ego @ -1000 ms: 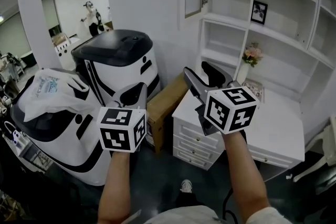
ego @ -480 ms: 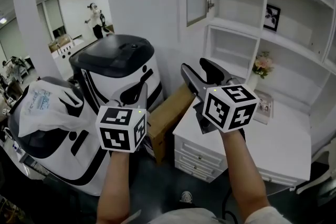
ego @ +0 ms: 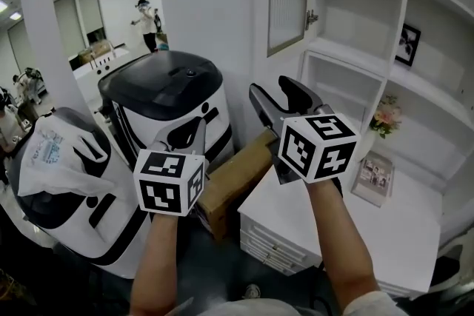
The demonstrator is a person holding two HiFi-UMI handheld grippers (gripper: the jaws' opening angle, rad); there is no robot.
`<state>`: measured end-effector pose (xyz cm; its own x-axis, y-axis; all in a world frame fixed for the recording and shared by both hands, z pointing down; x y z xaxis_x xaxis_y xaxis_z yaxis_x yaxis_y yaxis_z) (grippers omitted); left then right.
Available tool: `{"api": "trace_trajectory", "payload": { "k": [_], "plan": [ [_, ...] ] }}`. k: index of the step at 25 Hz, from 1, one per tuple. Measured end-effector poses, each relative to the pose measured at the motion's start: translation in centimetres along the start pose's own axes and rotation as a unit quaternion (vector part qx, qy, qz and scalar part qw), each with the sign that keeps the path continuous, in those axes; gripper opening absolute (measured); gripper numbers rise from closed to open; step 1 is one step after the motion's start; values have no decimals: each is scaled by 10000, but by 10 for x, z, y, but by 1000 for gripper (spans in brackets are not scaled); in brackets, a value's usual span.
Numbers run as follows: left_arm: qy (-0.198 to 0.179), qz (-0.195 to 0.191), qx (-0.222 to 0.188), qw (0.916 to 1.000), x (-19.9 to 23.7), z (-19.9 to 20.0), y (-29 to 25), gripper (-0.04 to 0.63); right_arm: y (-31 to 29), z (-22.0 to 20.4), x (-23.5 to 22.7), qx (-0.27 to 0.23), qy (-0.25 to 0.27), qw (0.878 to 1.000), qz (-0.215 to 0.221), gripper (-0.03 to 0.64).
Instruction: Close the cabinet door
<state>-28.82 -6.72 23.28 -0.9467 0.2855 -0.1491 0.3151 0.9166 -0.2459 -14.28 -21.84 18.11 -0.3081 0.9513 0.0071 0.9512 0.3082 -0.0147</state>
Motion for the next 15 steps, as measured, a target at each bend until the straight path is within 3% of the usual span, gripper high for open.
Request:
{"api": "trace_trajectory", "payload": {
  "k": [6, 15],
  "plan": [
    [42, 120, -14, 9999, 0, 9, -23, 0, -25, 9, -16, -19, 157, 9996, 227, 258],
    [82, 124, -14, 9999, 3, 16, -45, 0, -44, 16, -27, -86, 204, 9997, 117, 296]
  ]
}}
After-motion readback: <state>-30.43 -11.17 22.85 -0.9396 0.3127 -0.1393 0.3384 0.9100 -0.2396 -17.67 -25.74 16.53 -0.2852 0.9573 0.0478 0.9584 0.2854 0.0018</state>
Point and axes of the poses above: the fingertips, and each gripper's own axes: y backward along the fingers, x to its left, z out of its top, the point moved 9 cm from there along y, backward along the fingers, and after that the axes turned 11 degrees about x, right-handed, at the moved point
